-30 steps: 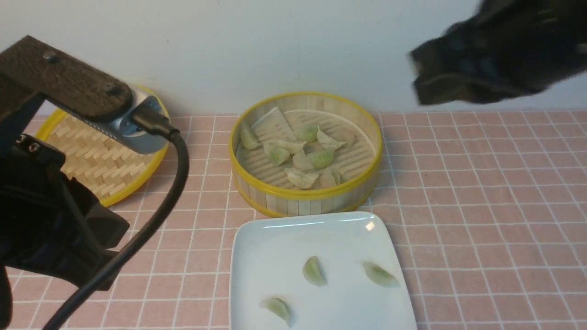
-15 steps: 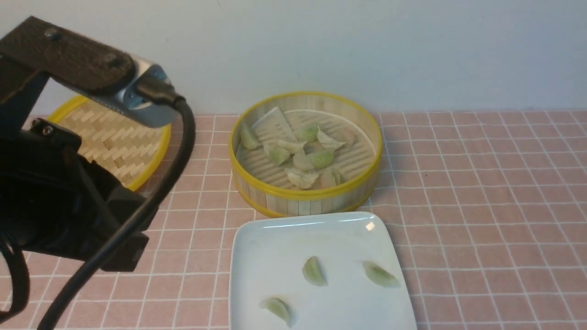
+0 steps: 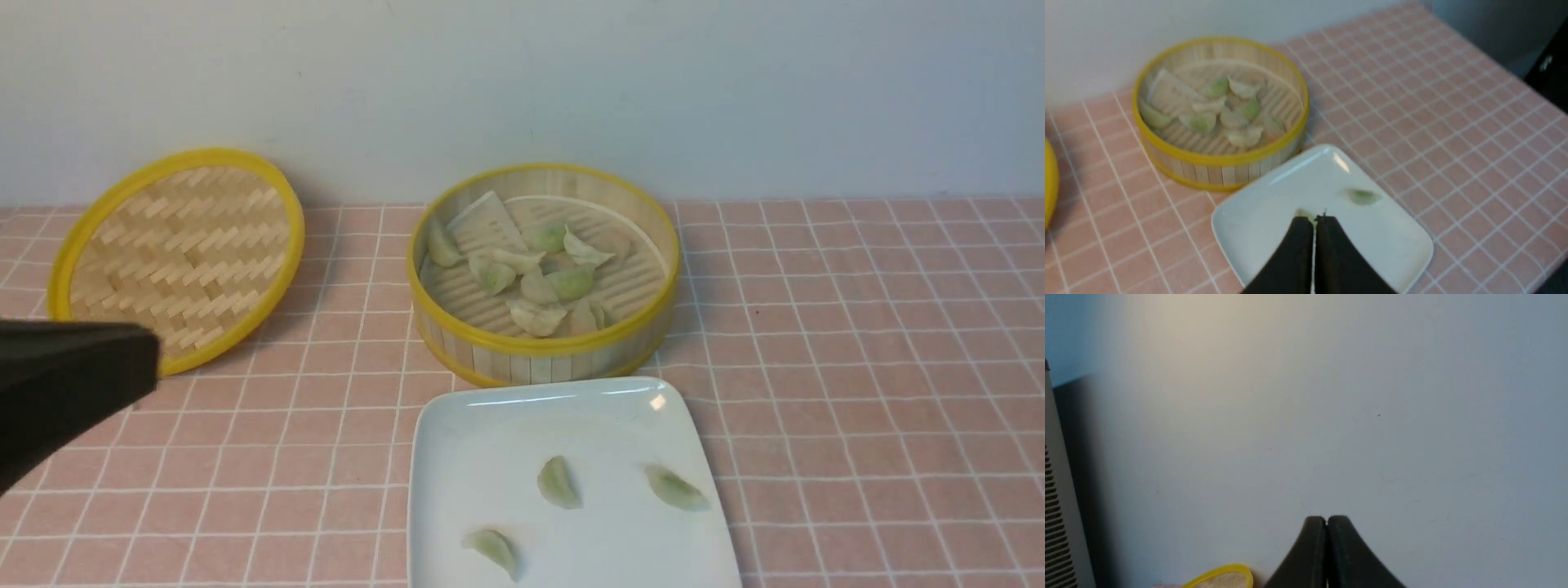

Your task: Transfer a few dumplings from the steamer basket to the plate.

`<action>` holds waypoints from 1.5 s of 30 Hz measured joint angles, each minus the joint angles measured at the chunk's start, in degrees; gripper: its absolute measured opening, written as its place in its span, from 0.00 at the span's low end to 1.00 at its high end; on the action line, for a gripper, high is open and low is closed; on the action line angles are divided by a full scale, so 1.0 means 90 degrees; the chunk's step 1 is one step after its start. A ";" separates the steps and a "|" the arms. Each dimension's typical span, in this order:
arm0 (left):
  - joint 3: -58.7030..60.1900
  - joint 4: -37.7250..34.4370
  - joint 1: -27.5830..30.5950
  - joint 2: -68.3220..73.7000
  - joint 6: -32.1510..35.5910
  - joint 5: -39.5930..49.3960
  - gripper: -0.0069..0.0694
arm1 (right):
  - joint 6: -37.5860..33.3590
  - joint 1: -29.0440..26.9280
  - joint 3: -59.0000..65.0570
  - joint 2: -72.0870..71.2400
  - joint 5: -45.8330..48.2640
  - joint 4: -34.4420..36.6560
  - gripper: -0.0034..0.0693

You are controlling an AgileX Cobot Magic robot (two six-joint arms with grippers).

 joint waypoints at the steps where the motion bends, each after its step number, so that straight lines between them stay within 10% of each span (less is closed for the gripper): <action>1: 0.0187 0.0083 0.0000 -0.0308 -0.0030 -0.0153 0.08 | 0.0000 0.0000 0.0000 0.0000 0.0000 -0.0008 0.03; 24: 0.1678 0.0940 0.0054 -0.2342 0.0024 -0.0943 0.08 | 0.0113 0.0000 0.0005 0.0000 0.0000 -0.0008 0.03; 37: 0.5302 0.1158 0.3035 -0.3528 0.0065 -0.2384 0.08 | 0.0117 0.0000 0.0005 0.0000 -0.0013 -0.0010 0.03; 45: 0.5818 0.1074 0.3405 -0.3528 0.0075 -0.2465 0.08 | 0.0117 0.0000 0.0005 0.0000 -0.0013 -0.0010 0.03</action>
